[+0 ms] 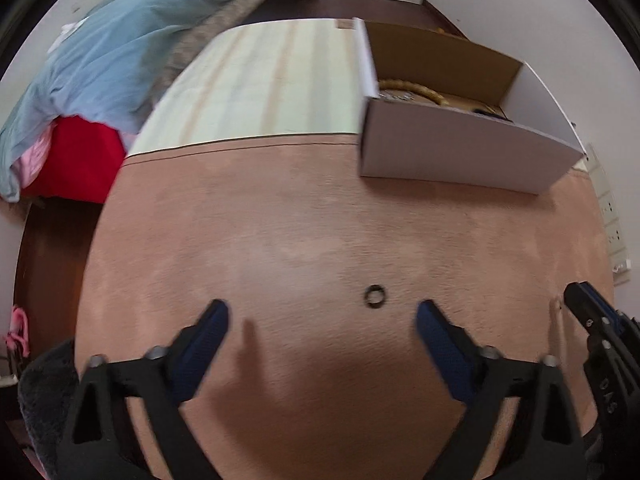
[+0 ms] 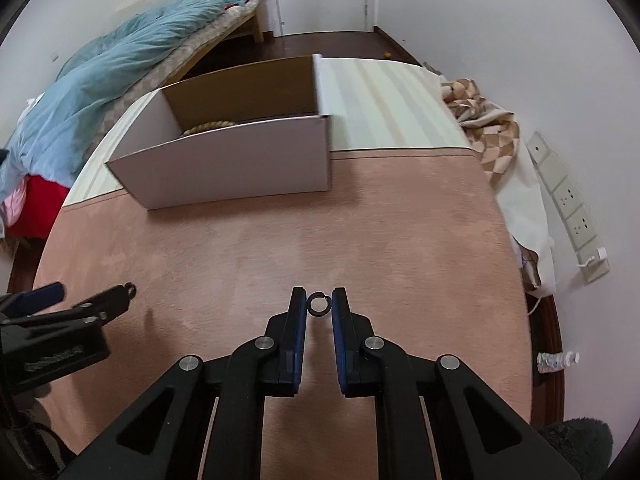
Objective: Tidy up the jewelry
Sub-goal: 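Grasp a small black ring with the right tool while the left tool grasps another black ring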
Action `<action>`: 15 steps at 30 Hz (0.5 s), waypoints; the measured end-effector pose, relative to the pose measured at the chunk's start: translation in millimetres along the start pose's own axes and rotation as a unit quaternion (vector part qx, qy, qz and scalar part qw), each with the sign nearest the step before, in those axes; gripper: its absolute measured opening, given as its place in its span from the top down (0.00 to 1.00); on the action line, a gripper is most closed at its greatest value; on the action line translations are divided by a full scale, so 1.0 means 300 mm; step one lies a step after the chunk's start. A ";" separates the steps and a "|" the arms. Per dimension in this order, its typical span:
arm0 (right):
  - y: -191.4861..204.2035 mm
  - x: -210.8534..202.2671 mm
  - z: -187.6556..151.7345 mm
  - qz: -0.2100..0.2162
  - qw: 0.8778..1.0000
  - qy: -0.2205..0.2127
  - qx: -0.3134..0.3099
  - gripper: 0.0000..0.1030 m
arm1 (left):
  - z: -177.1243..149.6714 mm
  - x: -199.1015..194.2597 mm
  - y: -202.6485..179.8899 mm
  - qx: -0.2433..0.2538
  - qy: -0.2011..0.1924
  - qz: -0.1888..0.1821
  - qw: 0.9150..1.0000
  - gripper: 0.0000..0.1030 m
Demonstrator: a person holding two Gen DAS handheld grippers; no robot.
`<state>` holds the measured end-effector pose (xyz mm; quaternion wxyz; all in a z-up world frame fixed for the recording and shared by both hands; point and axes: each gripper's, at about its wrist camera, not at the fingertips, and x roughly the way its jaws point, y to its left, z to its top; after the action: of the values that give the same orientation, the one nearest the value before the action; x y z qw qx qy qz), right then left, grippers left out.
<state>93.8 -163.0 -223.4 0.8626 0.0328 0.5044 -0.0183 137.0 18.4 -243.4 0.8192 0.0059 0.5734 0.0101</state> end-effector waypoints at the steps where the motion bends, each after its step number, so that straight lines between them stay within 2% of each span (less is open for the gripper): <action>1: -0.008 -0.003 0.001 0.000 1.000 0.000 0.004 0.87 | 0.001 0.008 -0.011 0.004 0.002 -0.004 1.000 0.28; 2: -0.018 -0.002 0.003 0.000 1.000 0.001 0.008 0.87 | 0.001 0.015 -0.018 0.006 0.004 -0.008 1.000 0.41; 3: -0.025 -0.001 0.004 -0.001 1.000 0.002 0.011 0.87 | 0.003 0.018 -0.024 0.008 0.005 -0.009 1.000 0.46; 4: -0.032 0.000 0.005 -0.002 1.000 0.002 0.015 0.87 | 0.004 0.021 -0.028 0.010 0.006 -0.011 1.000 0.57; 8: -0.044 -0.004 0.005 -0.003 1.000 0.001 0.020 0.87 | 0.004 0.014 -0.043 0.017 -0.007 -0.021 1.000 0.84; 10: -0.044 -0.007 0.007 -0.003 1.000 0.000 0.018 0.87 | 0.002 0.014 -0.042 0.019 -0.009 -0.025 0.999 0.90; 15: -0.042 -0.024 0.016 0.001 1.000 -0.006 0.016 0.87 | 0.003 -0.001 -0.038 0.017 -0.021 -0.030 0.999 0.90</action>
<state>93.5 -175.9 -215.2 0.8651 0.0473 0.4987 -0.0261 137.7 7.0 -243.1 0.8309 0.0032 0.5559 -0.0244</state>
